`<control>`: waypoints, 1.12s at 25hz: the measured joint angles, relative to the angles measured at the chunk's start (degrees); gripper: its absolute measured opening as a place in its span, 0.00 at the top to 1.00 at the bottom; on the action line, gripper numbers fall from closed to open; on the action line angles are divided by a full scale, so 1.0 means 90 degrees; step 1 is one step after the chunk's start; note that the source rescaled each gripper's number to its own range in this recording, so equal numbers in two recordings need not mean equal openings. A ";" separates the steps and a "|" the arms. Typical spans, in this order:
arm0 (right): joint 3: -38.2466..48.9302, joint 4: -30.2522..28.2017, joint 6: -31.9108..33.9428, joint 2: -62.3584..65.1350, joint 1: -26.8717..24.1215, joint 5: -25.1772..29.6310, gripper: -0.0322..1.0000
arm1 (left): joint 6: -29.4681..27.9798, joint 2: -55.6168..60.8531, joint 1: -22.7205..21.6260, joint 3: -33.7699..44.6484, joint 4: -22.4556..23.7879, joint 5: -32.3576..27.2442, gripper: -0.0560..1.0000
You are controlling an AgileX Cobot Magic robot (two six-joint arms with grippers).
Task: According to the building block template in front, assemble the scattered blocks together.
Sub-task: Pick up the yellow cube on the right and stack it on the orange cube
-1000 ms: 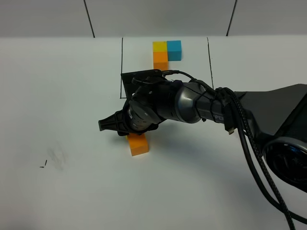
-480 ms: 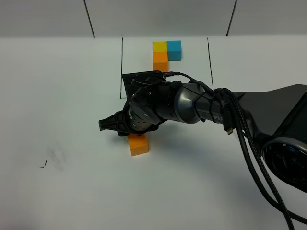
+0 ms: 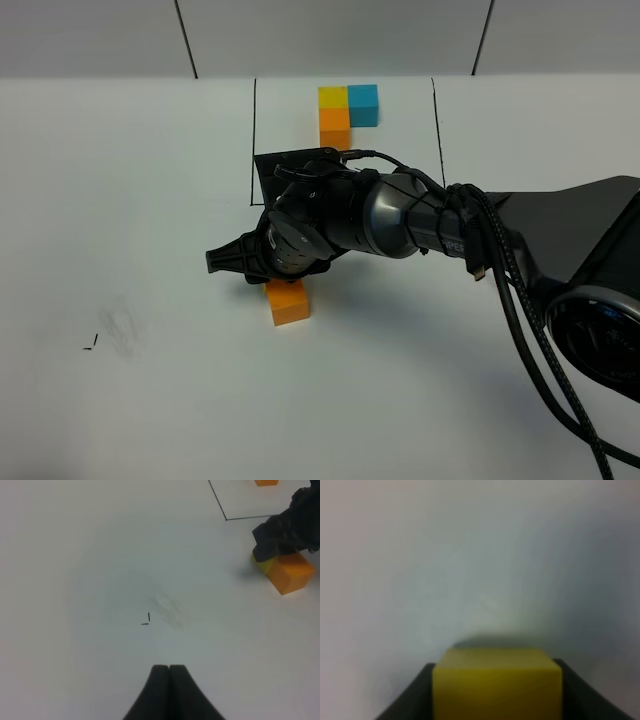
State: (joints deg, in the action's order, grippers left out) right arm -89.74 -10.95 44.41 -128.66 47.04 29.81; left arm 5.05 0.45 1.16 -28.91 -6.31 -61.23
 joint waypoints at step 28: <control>0.0000 0.0007 -0.1030 -0.0075 0.0000 -0.0152 0.08 | 0.0007 0.0000 0.0000 0.0000 0.0000 0.0000 0.95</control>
State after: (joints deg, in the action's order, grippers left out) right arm -89.74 -10.89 35.14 -129.33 47.04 28.44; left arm 5.11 0.45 1.16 -28.91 -6.31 -61.23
